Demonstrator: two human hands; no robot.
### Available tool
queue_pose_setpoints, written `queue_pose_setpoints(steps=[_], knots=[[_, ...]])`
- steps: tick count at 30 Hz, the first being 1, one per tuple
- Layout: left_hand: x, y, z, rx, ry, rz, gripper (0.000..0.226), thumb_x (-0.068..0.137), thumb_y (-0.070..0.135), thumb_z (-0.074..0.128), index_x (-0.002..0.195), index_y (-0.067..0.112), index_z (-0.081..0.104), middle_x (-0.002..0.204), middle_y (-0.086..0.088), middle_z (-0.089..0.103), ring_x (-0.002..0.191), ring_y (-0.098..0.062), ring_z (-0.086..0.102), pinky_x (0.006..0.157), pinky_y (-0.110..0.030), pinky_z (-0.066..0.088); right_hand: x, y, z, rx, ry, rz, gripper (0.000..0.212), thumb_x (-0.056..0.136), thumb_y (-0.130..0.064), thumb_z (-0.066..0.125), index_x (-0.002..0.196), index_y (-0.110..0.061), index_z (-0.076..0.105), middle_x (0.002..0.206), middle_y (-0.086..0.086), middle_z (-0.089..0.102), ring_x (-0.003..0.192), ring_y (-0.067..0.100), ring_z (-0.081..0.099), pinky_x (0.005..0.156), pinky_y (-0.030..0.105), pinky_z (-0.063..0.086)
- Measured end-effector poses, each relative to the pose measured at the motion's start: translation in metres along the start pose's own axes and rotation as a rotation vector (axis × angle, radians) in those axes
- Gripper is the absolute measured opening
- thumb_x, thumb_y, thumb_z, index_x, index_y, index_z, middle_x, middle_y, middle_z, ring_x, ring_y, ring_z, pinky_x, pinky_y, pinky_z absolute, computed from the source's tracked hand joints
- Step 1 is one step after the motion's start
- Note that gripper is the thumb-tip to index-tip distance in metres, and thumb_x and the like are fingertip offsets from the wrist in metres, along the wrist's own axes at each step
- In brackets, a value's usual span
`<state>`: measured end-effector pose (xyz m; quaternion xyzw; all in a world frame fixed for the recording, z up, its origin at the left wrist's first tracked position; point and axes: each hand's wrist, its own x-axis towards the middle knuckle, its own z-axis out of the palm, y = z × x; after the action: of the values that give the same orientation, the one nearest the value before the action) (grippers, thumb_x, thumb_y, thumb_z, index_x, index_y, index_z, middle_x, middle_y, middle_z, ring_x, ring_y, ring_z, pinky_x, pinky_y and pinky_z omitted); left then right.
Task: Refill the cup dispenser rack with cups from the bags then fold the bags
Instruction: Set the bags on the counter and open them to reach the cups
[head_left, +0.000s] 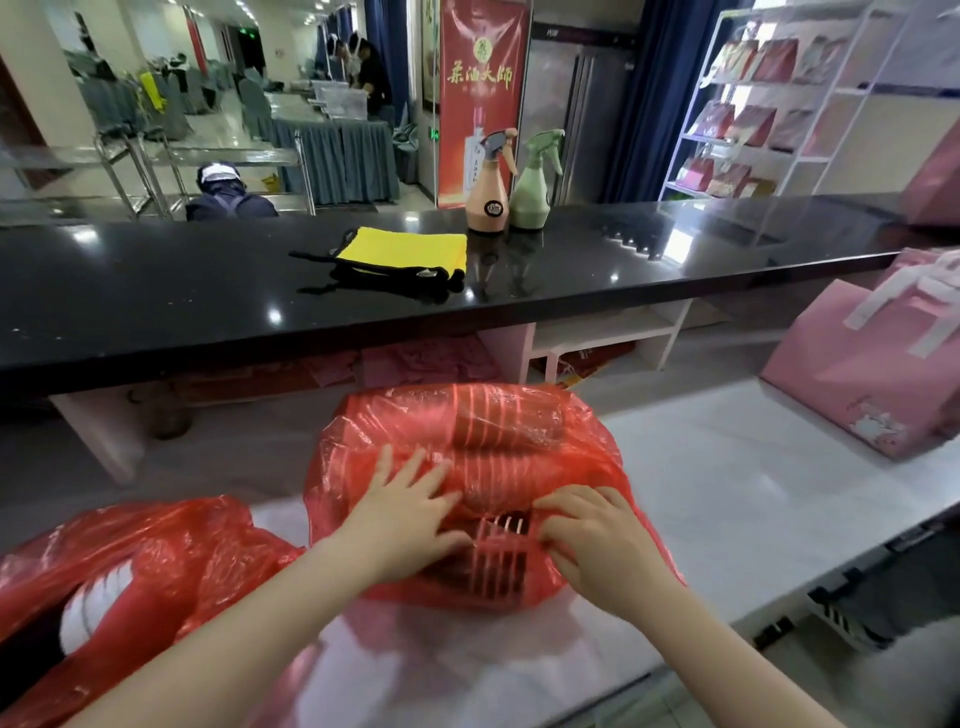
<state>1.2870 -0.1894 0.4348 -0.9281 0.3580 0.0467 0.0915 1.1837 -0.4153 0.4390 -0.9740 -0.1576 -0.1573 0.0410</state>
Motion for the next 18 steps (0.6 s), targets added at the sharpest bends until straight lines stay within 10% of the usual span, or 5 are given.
queue_pose_setpoints(steps=[7,12,18], knots=[[0.003,-0.021,0.037,-0.180,0.040,-0.190,0.068,0.083,0.074,0.038,0.128,0.025,0.050,0.160,0.008,0.009,0.147,-0.023,0.006,0.114,-0.058,0.001,-0.040,0.017,0.004,-0.007,-0.106,0.025,0.008,0.059,-0.029,0.062,0.066,-0.027,0.058,0.065,-0.015,0.061,0.082,0.013,0.064,0.095,0.043,0.050],[0.008,-0.018,0.027,-0.512,0.079,-0.276,0.046,0.083,0.073,0.038,0.101,0.034,0.056,0.157,0.007,0.023,0.146,-0.021,0.014,0.113,-0.057,0.006,-0.058,0.034,0.036,-0.036,-0.501,0.346,0.044,0.092,-0.060,0.031,0.105,-0.030,0.060,0.113,-0.011,0.064,0.132,0.009,0.033,0.100,0.035,0.038],[-0.003,-0.006,0.022,-0.603,0.297,-0.330,0.021,0.081,0.034,0.066,0.065,0.029,0.054,0.121,0.007,0.062,0.117,-0.018,0.054,0.106,-0.047,0.032,-0.065,0.036,0.050,0.103,-0.379,0.358,0.047,0.102,-0.048,0.023,0.098,-0.029,0.066,0.108,-0.009,0.065,0.124,0.016,0.046,0.111,0.033,0.028]])
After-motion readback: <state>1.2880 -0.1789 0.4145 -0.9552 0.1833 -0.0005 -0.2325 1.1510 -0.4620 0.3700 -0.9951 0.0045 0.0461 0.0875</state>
